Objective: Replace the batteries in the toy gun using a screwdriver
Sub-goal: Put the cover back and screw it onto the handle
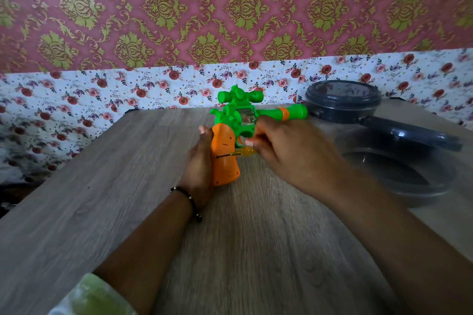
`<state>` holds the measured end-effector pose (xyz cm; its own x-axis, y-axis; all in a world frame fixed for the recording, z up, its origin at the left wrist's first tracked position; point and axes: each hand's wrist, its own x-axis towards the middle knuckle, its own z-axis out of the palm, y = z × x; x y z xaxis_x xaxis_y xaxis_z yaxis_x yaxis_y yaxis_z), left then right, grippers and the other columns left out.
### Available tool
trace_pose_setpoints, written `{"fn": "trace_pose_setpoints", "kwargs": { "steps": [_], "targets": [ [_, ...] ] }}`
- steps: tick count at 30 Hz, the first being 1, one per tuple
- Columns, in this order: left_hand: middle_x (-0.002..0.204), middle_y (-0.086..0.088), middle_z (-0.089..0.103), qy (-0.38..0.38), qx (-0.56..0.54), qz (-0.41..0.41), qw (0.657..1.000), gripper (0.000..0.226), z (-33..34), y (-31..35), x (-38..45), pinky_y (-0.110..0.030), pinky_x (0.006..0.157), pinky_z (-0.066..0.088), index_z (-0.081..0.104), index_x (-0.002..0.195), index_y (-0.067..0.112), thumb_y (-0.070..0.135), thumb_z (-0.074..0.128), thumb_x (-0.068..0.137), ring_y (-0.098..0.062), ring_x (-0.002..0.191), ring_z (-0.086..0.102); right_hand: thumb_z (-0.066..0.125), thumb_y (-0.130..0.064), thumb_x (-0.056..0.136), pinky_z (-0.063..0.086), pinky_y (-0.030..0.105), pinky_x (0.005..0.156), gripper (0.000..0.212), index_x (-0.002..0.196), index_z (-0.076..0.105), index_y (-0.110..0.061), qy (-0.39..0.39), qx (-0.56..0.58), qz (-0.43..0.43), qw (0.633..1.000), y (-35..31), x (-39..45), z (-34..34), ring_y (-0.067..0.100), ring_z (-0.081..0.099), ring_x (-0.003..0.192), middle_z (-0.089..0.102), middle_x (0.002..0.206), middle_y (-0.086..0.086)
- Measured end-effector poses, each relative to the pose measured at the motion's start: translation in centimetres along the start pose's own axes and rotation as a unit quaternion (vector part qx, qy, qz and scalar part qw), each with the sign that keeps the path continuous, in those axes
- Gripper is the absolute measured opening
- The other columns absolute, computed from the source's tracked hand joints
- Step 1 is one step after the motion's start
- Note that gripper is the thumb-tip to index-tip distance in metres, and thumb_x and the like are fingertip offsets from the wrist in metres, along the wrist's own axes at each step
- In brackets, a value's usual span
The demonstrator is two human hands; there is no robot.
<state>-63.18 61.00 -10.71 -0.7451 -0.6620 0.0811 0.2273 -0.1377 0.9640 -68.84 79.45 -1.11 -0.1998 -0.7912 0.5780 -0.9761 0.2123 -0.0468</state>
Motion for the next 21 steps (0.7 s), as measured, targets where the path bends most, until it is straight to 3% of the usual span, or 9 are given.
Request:
{"fn": "trace_pose_setpoints", "kwargs": {
  "steps": [3,5,8,10,13,17,19,21],
  "targets": [
    [0.128,-0.011,0.066,0.001,-0.013,-0.008,1.000,0.086,0.1,0.1,0.0,-0.054,0.095,0.052,0.059,0.132,0.025,0.082,0.045,0.068,-0.033,0.118,0.063,0.059,-0.022,0.083,0.042,0.033,0.071,0.024,0.102,0.045,-0.018,-0.045,0.076,-0.013,0.996,-0.3,-0.2,-0.1,0.020,0.054,0.090,0.056,0.101,-0.001],
    [0.128,-0.014,0.065,0.006,-0.009,-0.001,1.000,0.083,0.1,0.1,0.0,-0.045,0.084,0.055,0.059,0.131,0.023,0.078,0.041,0.073,-0.030,0.110,0.065,0.060,-0.013,0.081,0.036,0.029,0.070,0.022,0.099,0.048,-0.018,-0.055,0.097,-0.009,0.994,-0.1,0.1,-0.2,0.015,0.050,0.086,0.052,0.097,-0.002],
    [0.130,-0.019,0.063,0.002,0.003,0.009,1.000,0.082,0.1,0.0,-0.1,-0.032,0.072,0.052,0.057,0.134,0.020,0.076,0.037,0.078,-0.023,0.097,0.064,0.062,-0.025,0.086,0.032,0.027,0.062,0.012,0.092,0.059,-0.015,-0.034,0.103,0.007,0.994,0.4,0.5,-0.6,0.011,0.049,0.071,0.060,0.081,-0.003],
    [0.130,-0.019,0.063,0.001,0.010,0.010,1.000,0.082,0.1,0.0,0.0,-0.036,0.079,0.054,0.057,0.134,0.021,0.077,0.037,0.078,-0.023,0.102,0.065,0.058,-0.035,0.088,0.034,0.028,0.057,0.021,0.092,0.061,-0.015,-0.009,0.091,0.004,0.996,0.2,0.4,-0.5,0.009,0.044,0.060,0.057,0.069,-0.007],
    [0.127,-0.013,0.066,-0.006,0.002,0.007,1.000,0.078,0.0,0.0,0.1,-0.056,0.101,0.048,0.060,0.131,0.024,0.077,0.039,0.078,-0.029,0.118,0.063,0.055,-0.030,0.089,0.028,0.028,0.055,0.019,0.102,0.051,-0.017,-0.001,0.098,-0.036,0.995,-0.9,0.1,-0.1,0.004,0.034,0.055,0.038,0.066,-0.014],
    [0.128,-0.011,0.066,0.000,0.011,0.003,1.000,0.084,0.0,0.1,0.0,-0.060,0.105,0.044,0.060,0.131,0.025,0.082,0.043,0.072,-0.031,0.120,0.062,0.054,-0.022,0.086,0.035,0.031,0.061,0.019,0.102,0.045,-0.017,-0.028,0.102,-0.051,0.993,-1.1,0.0,-0.2,0.015,0.046,0.068,0.049,0.083,-0.007],
    [0.129,-0.010,0.066,0.001,0.021,0.003,1.000,0.085,0.0,0.1,-0.1,-0.059,0.105,0.043,0.060,0.130,0.026,0.085,0.044,0.071,-0.031,0.121,0.062,0.054,-0.032,0.089,0.039,0.031,0.060,0.019,0.101,0.048,-0.019,-0.017,0.088,-0.034,0.995,-0.9,0.1,-0.2,0.018,0.053,0.068,0.055,0.079,-0.007],
    [0.129,-0.010,0.066,0.001,0.033,0.005,0.999,0.084,0.1,0.1,-0.2,-0.058,0.106,0.043,0.061,0.129,0.027,0.085,0.043,0.072,-0.030,0.120,0.062,0.048,-0.048,0.088,0.043,0.033,0.054,0.033,0.097,0.053,-0.017,0.019,0.052,-0.018,0.998,-1.1,0.1,-0.1,0.024,0.060,0.064,0.059,0.069,-0.003]
  ]
}}
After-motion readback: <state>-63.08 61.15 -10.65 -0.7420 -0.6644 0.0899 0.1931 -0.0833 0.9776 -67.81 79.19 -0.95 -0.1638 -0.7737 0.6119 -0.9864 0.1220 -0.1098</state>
